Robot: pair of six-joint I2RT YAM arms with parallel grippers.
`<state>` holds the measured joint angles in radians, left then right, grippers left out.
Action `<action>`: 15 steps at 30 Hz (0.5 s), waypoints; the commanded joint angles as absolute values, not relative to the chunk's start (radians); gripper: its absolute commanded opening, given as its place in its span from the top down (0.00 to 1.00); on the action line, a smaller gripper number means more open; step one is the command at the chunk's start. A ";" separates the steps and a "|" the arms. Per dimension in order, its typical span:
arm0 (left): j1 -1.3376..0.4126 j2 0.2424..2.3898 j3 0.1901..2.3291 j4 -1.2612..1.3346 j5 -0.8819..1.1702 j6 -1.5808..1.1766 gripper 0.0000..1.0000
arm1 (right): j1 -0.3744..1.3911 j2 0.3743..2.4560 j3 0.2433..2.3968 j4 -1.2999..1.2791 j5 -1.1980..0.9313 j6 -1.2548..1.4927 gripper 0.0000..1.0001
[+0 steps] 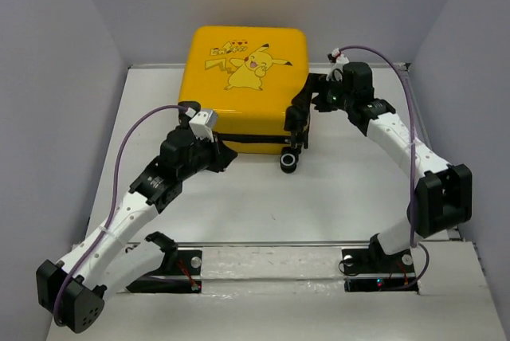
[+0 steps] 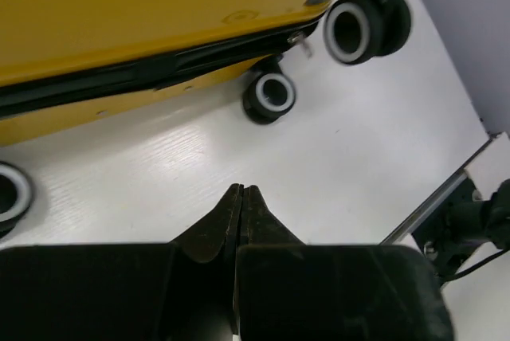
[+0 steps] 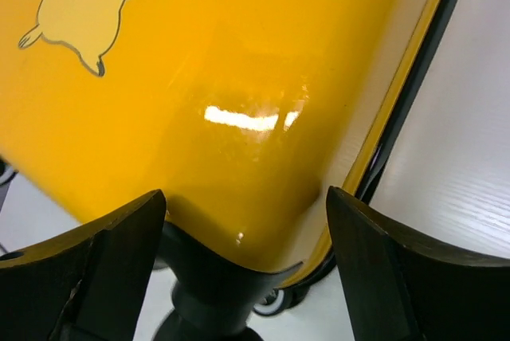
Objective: Pack the luggage
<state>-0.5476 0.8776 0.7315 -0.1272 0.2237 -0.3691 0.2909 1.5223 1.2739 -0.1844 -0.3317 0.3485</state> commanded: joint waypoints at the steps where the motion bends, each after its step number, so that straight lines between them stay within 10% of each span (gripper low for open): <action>1: -0.548 0.842 0.729 -0.026 0.275 -0.411 0.94 | 0.336 1.425 1.358 -0.256 -0.417 0.256 0.12; 7: -0.548 0.830 0.765 -0.079 0.143 -0.399 0.94 | 0.345 1.151 1.193 -0.255 -0.400 0.279 0.13; 12: -0.538 0.776 0.848 -0.244 -0.141 -0.370 0.21 | 0.463 1.008 0.944 -0.172 -0.331 0.328 0.48; 15: -0.515 0.791 0.917 -0.371 -0.303 -0.328 0.03 | 0.575 0.957 0.803 -0.103 -0.252 0.367 0.54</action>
<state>-0.5411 0.8127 0.7982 -0.2440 -0.0326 -0.3828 0.4774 0.9512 0.9756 -0.1638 -0.3393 0.3172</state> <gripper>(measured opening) 0.885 0.472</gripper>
